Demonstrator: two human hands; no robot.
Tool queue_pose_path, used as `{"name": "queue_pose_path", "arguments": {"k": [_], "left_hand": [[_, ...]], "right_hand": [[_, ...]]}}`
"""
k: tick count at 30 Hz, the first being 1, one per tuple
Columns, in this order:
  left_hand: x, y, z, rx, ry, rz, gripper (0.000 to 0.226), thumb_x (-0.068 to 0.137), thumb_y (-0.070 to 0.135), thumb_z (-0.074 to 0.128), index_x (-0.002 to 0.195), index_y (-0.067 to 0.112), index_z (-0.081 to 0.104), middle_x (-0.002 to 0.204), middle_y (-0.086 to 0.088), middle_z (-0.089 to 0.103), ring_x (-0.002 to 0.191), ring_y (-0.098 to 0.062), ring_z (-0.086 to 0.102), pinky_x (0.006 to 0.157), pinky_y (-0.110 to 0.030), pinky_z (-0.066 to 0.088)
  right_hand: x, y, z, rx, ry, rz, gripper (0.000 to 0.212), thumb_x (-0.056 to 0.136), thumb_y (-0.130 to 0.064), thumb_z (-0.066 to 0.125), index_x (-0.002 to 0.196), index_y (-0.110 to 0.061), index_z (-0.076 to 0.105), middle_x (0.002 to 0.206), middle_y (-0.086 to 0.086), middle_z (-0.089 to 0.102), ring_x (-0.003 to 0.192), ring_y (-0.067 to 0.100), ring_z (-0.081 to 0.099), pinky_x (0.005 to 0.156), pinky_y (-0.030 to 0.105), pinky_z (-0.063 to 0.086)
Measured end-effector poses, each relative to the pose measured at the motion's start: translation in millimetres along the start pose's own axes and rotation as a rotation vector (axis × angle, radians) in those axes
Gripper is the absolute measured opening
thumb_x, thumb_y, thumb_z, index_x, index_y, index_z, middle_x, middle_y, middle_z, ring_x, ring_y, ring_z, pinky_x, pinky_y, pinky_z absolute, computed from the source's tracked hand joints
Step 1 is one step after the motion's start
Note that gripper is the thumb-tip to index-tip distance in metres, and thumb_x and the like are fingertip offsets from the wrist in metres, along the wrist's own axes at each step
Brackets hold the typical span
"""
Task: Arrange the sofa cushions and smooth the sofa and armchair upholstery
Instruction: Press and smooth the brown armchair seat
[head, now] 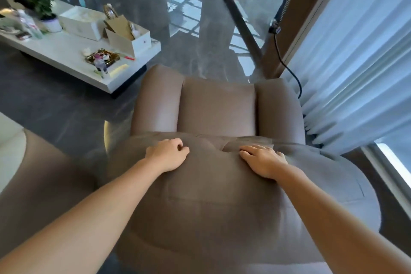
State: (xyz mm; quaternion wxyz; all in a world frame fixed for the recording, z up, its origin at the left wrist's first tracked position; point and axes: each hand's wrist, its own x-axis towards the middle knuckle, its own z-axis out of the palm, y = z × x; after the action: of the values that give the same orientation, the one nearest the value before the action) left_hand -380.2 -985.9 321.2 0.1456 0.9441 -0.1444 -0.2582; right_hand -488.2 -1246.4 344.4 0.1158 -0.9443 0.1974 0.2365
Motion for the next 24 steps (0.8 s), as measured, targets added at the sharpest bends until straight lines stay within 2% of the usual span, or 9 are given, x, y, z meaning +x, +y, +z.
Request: {"name": "queue_pose_path", "arguments": {"k": [3, 7, 11, 17, 24], "left_hand": [[1, 12, 15, 0.001, 0.012, -0.080, 0.056, 0.084, 0.066, 0.023, 0.118, 0.033, 0.052, 0.125, -0.004, 0.048, 0.115, -0.029, 0.050, 0.104, -0.048, 0.029], [-5, 11, 23, 0.026, 0.022, -0.115, 0.061, 0.079, 0.070, 0.018, 0.119, 0.037, 0.049, 0.127, -0.004, 0.047, 0.118, -0.028, 0.048, 0.102, -0.048, 0.026], [-14, 13, 30, 0.029, 0.018, -0.134, 0.064, 0.078, 0.073, 0.017, 0.123, 0.038, 0.047, 0.132, -0.005, 0.045, 0.123, -0.030, 0.045, 0.104, -0.047, 0.025], [-44, 25, 49, 0.083, 0.031, -0.188, 0.079, 0.078, 0.078, 0.017, 0.140, 0.035, 0.039, 0.145, -0.009, 0.039, 0.135, -0.029, 0.031, 0.107, -0.047, 0.023], [-75, 54, 69, 0.087, 0.102, -0.300, 0.076, 0.080, 0.076, 0.017, 0.141, 0.036, 0.038, 0.147, -0.007, 0.038, 0.135, -0.029, 0.032, 0.109, -0.045, 0.022]], "right_hand": [[2, 10, 5, 0.014, 0.007, -0.029, 0.058, 0.085, -0.066, 0.018, 0.135, -0.051, 0.044, 0.151, -0.014, 0.041, 0.137, 0.023, 0.035, 0.107, 0.054, 0.026], [-2, 12, 12, 0.018, 0.010, -0.051, 0.061, 0.082, -0.067, 0.016, 0.132, -0.049, 0.046, 0.149, -0.009, 0.043, 0.135, 0.028, 0.035, 0.104, 0.057, 0.026], [-12, 15, 17, 0.044, 0.017, -0.064, 0.064, 0.080, -0.071, 0.016, 0.132, -0.049, 0.046, 0.148, -0.006, 0.044, 0.135, 0.031, 0.034, 0.104, 0.059, 0.023], [-18, 47, 15, 0.086, -0.068, -0.101, 0.068, 0.075, -0.083, 0.021, 0.135, -0.057, 0.041, 0.154, -0.015, 0.037, 0.141, 0.024, 0.030, 0.108, 0.052, 0.022], [-10, 86, 18, 0.041, -0.135, -0.137, 0.082, 0.069, -0.089, 0.011, 0.141, -0.056, 0.032, 0.157, -0.008, 0.033, 0.136, 0.032, 0.039, 0.105, 0.051, 0.023]]}}
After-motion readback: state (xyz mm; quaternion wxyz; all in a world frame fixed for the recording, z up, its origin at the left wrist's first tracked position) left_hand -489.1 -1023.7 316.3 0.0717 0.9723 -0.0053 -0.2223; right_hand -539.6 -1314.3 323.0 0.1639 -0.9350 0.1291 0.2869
